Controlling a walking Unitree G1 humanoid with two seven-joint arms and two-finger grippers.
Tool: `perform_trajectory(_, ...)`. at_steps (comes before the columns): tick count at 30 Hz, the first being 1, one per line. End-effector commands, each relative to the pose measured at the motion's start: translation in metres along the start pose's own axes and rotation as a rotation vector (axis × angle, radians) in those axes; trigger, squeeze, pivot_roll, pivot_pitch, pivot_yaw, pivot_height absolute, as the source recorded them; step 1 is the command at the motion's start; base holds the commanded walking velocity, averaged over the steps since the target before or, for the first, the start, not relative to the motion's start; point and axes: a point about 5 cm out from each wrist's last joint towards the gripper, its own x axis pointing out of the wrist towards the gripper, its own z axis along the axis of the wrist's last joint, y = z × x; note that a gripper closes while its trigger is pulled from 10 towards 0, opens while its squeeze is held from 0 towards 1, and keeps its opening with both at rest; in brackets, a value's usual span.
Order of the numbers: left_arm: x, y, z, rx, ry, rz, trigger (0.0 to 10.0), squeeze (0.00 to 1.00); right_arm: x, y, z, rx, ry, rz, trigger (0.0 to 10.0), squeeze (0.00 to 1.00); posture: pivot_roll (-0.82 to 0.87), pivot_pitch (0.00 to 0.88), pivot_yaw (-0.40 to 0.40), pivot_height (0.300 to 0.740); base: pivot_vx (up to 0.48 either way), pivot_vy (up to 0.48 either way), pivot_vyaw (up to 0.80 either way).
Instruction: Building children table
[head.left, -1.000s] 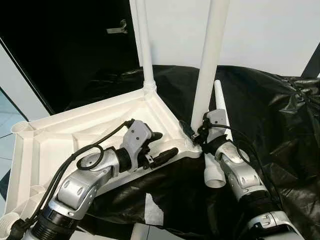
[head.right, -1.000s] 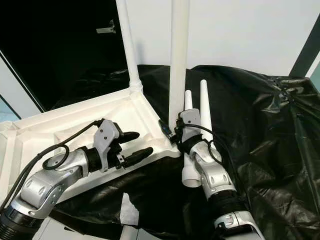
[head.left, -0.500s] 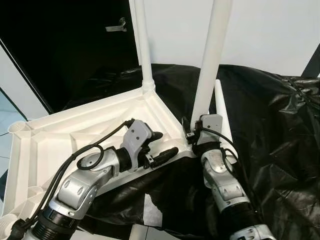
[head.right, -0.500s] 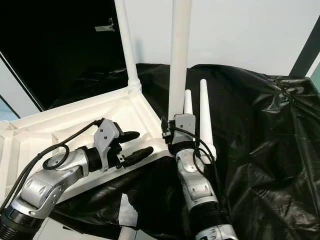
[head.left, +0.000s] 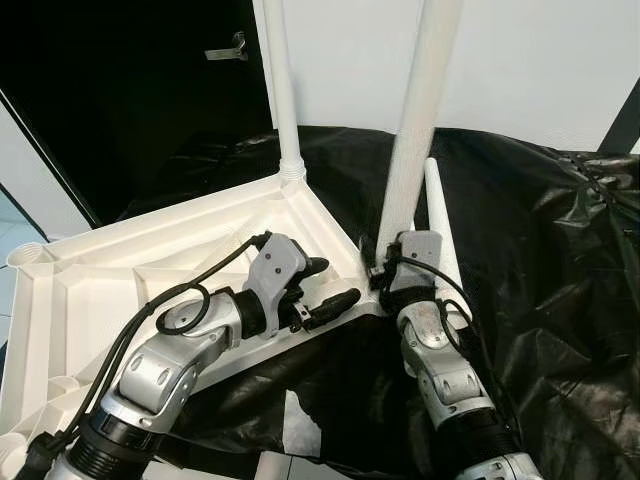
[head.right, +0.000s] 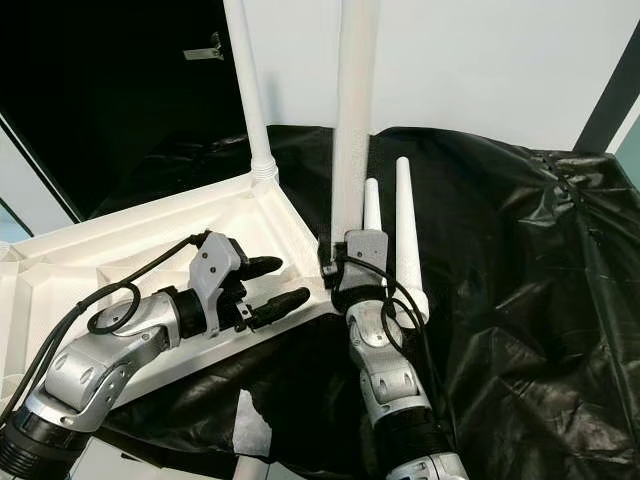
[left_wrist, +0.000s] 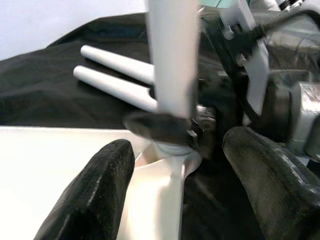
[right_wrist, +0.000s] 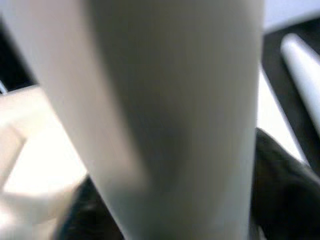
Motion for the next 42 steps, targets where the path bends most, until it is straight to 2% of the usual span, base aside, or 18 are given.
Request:
perform_trajectory(1,-0.002,0.000,0.000,0.013,0.000,-0.042,10.0,0.00,0.000,-0.004,0.006,0.013,-0.039,0.034,10.0,1.00,0.03,0.000,0.033,0.740,0.000,0.000,0.00)
perform_trajectory(5,-0.001,-0.001,0.000,0.014,-0.001,-0.043,10.0,0.00,-0.001,-0.016,0.010,-0.009,-0.068,0.082,10.0,1.00,0.03,0.000,0.029,0.740,0.000,0.000,0.00)
perform_trajectory(6,-0.001,-0.001,0.000,0.015,-0.002,-0.044,10.0,0.00,-0.001,-0.023,0.012,-0.030,-0.071,0.128,10.0,1.00,0.03,0.000,0.025,0.740,0.000,0.000,0.00)
perform_trajectory(7,-0.001,-0.001,0.000,0.014,-0.001,-0.043,10.0,0.00,-0.001,-0.026,0.013,-0.023,-0.070,0.160,10.0,0.45,0.03,0.000,0.022,0.740,0.000,0.000,0.00)
perform_trajectory(10,-0.001,-0.001,0.000,0.014,-0.001,-0.042,10.0,0.00,-0.001,-0.028,0.014,-0.016,-0.070,0.181,10.0,0.45,0.03,0.000,0.022,0.740,0.000,0.000,0.00)
perform_trajectory(11,0.000,-0.002,0.000,0.013,-0.001,-0.043,10.0,0.00,-0.001,-0.032,0.018,-0.046,-0.077,0.272,10.0,0.00,0.03,0.000,0.022,0.740,0.000,0.000,0.00)
perform_trajectory(13,0.000,-0.002,0.000,0.012,-0.001,-0.045,10.0,0.00,-0.001,-0.033,0.020,-0.058,-0.082,0.318,10.0,0.00,0.03,0.000,0.023,0.740,0.000,0.000,0.00)
perform_trajectory(19,0.002,-0.003,0.000,0.016,0.001,-0.052,10.0,0.00,0.001,-0.034,0.030,-0.079,-0.061,0.558,10.0,0.00,0.03,0.000,0.027,0.740,0.000,0.000,0.00)
perform_trajectory(27,0.003,-0.003,0.000,0.019,-0.001,-0.058,10.0,0.00,0.008,-0.036,0.037,-0.115,-0.039,0.679,10.0,0.00,0.02,0.000,0.027,0.740,0.000,0.000,0.00)
perform_trajectory(28,0.003,-0.003,0.001,0.019,-0.003,-0.057,10.0,0.00,0.010,-0.039,0.037,-0.127,-0.034,0.688,7.0,0.00,0.03,0.000,0.024,0.740,0.000,0.000,0.00)
perform_trajectory(30,0.003,-0.003,0.001,0.019,-0.004,-0.056,10.0,0.00,0.011,-0.041,0.037,-0.135,-0.031,0.692,7.0,0.00,0.03,0.000,0.024,0.740,0.000,0.000,0.00)
perform_trajectory(31,0.003,-0.004,0.001,0.019,-0.005,-0.055,10.0,0.00,0.012,-0.044,0.037,-0.143,-0.025,0.695,0.9,0.00,0.03,0.000,0.020,0.740,0.000,0.000,0.00)
perform_trajectory(32,0.003,-0.004,0.001,0.019,-0.005,-0.054,10.0,0.00,0.013,-0.046,0.037,-0.147,-0.020,0.696,0.9,0.00,0.03,0.000,0.020,0.740,0.000,0.000,0.00)
perform_trajectory(33,0.003,-0.004,0.001,0.018,-0.006,-0.053,10.0,0.00,0.012,-0.048,0.037,-0.147,-0.013,0.693,0.0,0.00,0.03,0.000,0.017,0.740,0.000,0.000,0.00)
perform_trajectory(42,0.002,-0.003,0.000,0.012,-0.005,-0.042,10.0,0.00,0.010,-0.056,0.031,-0.114,0.030,0.674,0.0,0.00,0.03,0.000,0.020,0.740,0.000,0.000,0.00)
